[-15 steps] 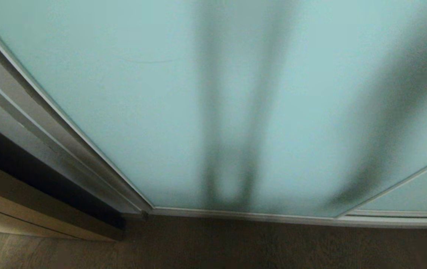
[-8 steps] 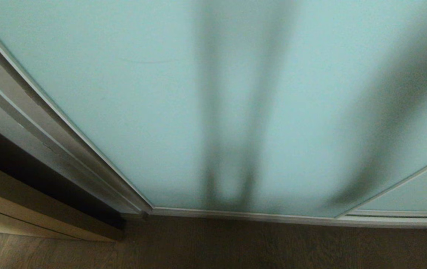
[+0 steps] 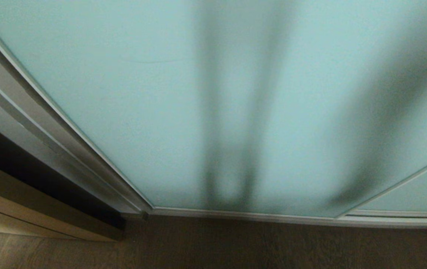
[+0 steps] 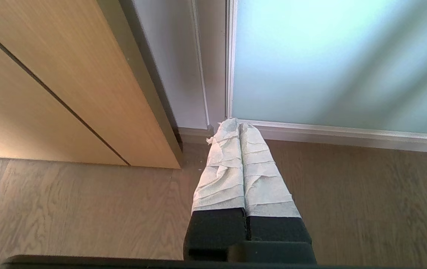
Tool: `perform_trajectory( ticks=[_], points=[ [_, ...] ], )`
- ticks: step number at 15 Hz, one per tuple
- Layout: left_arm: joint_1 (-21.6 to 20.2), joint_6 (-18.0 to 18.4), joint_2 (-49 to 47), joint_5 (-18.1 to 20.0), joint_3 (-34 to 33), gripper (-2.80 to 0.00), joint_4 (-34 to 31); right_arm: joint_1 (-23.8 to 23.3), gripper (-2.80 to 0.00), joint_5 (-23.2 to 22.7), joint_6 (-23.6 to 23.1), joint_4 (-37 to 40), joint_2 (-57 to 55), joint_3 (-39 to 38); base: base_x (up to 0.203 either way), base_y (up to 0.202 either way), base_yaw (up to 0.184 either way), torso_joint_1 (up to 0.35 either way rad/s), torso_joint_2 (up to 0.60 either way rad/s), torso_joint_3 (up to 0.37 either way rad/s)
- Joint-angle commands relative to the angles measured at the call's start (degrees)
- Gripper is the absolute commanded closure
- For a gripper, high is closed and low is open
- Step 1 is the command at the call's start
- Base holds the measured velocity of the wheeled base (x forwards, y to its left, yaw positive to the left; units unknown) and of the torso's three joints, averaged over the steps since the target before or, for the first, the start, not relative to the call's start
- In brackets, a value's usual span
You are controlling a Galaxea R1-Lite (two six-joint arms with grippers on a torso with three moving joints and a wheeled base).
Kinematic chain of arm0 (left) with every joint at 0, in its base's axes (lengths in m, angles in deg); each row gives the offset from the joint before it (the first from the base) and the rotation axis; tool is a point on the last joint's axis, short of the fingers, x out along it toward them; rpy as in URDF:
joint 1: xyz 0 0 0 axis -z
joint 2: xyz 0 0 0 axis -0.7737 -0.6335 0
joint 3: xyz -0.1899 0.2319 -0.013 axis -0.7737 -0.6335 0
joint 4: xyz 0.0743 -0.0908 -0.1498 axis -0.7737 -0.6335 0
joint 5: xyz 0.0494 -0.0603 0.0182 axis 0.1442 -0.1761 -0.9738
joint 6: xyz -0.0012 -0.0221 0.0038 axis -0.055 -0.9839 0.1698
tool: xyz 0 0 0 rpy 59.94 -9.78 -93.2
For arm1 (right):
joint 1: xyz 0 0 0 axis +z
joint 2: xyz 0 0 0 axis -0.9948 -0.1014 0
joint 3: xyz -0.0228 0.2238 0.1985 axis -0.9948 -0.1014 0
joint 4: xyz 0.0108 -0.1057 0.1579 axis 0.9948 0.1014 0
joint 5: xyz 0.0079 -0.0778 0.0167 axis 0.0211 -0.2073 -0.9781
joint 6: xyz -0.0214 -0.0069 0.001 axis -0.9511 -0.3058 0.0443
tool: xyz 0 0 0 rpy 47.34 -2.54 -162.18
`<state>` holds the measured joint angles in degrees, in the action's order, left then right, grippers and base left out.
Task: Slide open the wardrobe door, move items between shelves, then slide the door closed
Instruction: Open the door
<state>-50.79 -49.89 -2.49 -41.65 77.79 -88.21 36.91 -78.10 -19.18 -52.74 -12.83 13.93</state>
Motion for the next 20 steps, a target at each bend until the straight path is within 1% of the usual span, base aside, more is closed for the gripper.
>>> perform_trajectory(
  ticks=[1, 4, 7, 8, 9, 10, 12, 13, 15, 18, 20],
  points=[
    [-0.1, 0.0, -0.1, 0.0, 0.0, 0.0, 0.0, 7.1, 0.0, 1.2, -4.4, -0.1, 2.9, 0.2, 0.0, 0.0, 0.0, 0.0, 0.0, 0.0],
    [-0.1, 0.0, -0.1, 0.0, 0.0, 0.0, 0.0, 18.2, 0.0, 2.3, -12.7, 3.4, 6.9, -0.5, 0.0, 0.0, 0.0, 0.0, 0.0, 0.0],
    [-0.1, 0.0, -0.1, 0.0, 0.0, 0.0, 0.0, 30.9, 0.0, 4.3, -18.9, 9.1, 12.7, -4.7, 0.0, 0.0, 0.0, 0.0, 0.0, 0.0],
    [-0.1, 0.0, -0.1, 0.0, 0.0, 0.0, 0.0, 35.9, 0.0, 5.6, -21.1, 12.5, 16.1, -7.2, 0.0, 0.0, 0.0, 0.0, 0.0, 0.0],
    [0.0, 0.0, -0.1, 0.0, 0.0, 0.0, 0.0, 39.3, 0.0, 7.6, -22.4, 16.4, 19.5, -9.8, 0.0, 0.0, 0.0, 0.0, 0.0, 0.0],
    [-0.1, 0.0, -0.1, 0.0, 0.0, 0.0, 0.0, 41.9, 0.0, 10.7, -23.2, 20.9, 22.9, -13.0, 0.0, 0.0, 0.0, 0.0, 0.0, 0.0],
    [-0.1, 0.0, -0.1, 0.0, 0.0, 0.0, 0.0, 45.8, 0.0, 18.3, -23.9, 28.8, 29.6, -19.9, 0.0, 0.0, 0.0, 0.0, 0.0, 0.0],
    [0.0, 0.0, -0.1, 0.0, 0.0, 0.0, 0.0, 47.2, 0.0, 21.2, -24.0, 32.2, 32.5, -23.8, 0.0, 0.0, 0.0, 0.0, 0.0, 0.0],
    [-0.1, 0.0, -0.1, 0.0, 0.0, 0.0, 0.0, 49.8, 0.0, 23.7, -23.4, 35.3, 36.3, -33.1, 0.0, 0.0, 0.0, 0.0, 0.0, 0.0],
    [-0.1, 0.0, -0.1, 0.0, 0.0, 0.0, 0.0, 51.4, 0.0, 26.5, -16.5, 34.3, 37.5, -48.4, 0.0, 0.0, 0.0, 0.0, 0.0, 0.0],
    [-0.1, 0.0, -0.1, 0.0, 0.0, 0.0, 0.0, 51.9, 0.0, 26.9, -14.2, 33.6, 37.8, -59.0, 0.0, 0.0, 0.0, 0.0, 0.0, 0.0]
  ],
)
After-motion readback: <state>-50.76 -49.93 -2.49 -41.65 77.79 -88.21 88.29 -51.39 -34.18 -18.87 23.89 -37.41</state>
